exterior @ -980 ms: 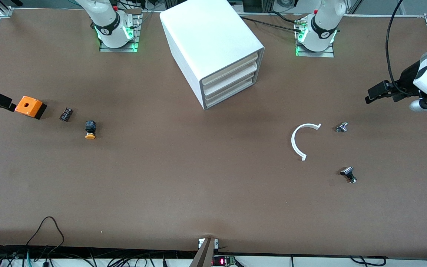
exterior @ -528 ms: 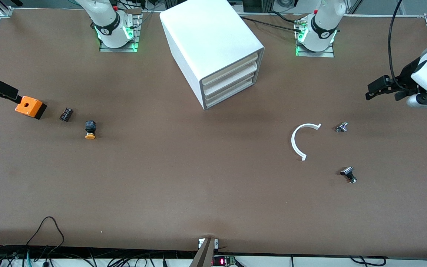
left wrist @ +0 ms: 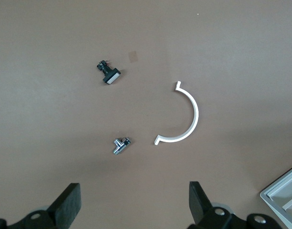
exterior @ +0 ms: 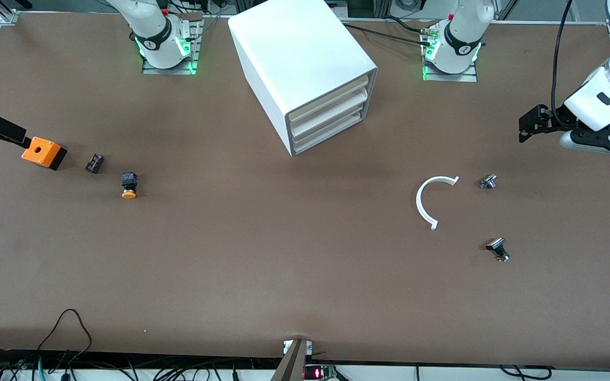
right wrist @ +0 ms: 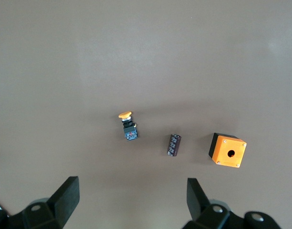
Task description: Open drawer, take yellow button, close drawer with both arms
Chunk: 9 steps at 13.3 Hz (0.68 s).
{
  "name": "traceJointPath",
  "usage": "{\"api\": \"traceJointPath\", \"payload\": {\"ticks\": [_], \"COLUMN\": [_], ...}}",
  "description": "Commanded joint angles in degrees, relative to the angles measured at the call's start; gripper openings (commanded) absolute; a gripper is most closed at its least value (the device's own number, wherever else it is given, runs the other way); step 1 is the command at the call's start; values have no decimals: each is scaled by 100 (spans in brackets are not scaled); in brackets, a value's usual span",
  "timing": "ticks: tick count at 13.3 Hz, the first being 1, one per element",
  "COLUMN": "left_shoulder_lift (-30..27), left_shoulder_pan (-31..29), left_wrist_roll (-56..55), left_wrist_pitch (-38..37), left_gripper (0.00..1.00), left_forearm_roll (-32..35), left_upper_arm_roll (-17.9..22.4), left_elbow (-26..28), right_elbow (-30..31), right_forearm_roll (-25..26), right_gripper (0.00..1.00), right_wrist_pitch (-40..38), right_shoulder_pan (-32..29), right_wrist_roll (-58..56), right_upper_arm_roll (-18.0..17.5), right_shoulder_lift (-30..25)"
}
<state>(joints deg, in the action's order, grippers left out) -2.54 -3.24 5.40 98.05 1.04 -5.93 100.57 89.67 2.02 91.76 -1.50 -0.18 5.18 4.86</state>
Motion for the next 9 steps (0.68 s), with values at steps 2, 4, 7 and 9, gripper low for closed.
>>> {"api": "traceJointPath", "payload": {"ticks": [2, 4, 7, 9], "left_shoulder_lift": [87, 87, 87, 96], "left_shoulder_pan": [-1, -1, -1, -1], "left_wrist_roll": [49, 49, 49, 40], "left_wrist_pitch": [-49, -49, -66, -66], "left_gripper": [100, 100, 100, 100], "left_forearm_roll": [108, 90, 81, 72], "left_upper_arm_roll": [22, 22, 22, 22], "left_elbow": [-214, -222, -222, -222], "right_elbow": [85, 103, 120, 147], "right_forearm_roll": [-79, -87, -70, -87], "right_gripper": [100, 100, 100, 100], "right_wrist_pitch": [97, 97, 281, 299], "right_shoulder_pan": [71, 71, 71, 71], "right_wrist_roll": [-96, -44, -26, -17], "right_upper_arm_roll": [88, 97, 88, 97], "right_shoulder_lift": [-55, -64, -73, -82]}}
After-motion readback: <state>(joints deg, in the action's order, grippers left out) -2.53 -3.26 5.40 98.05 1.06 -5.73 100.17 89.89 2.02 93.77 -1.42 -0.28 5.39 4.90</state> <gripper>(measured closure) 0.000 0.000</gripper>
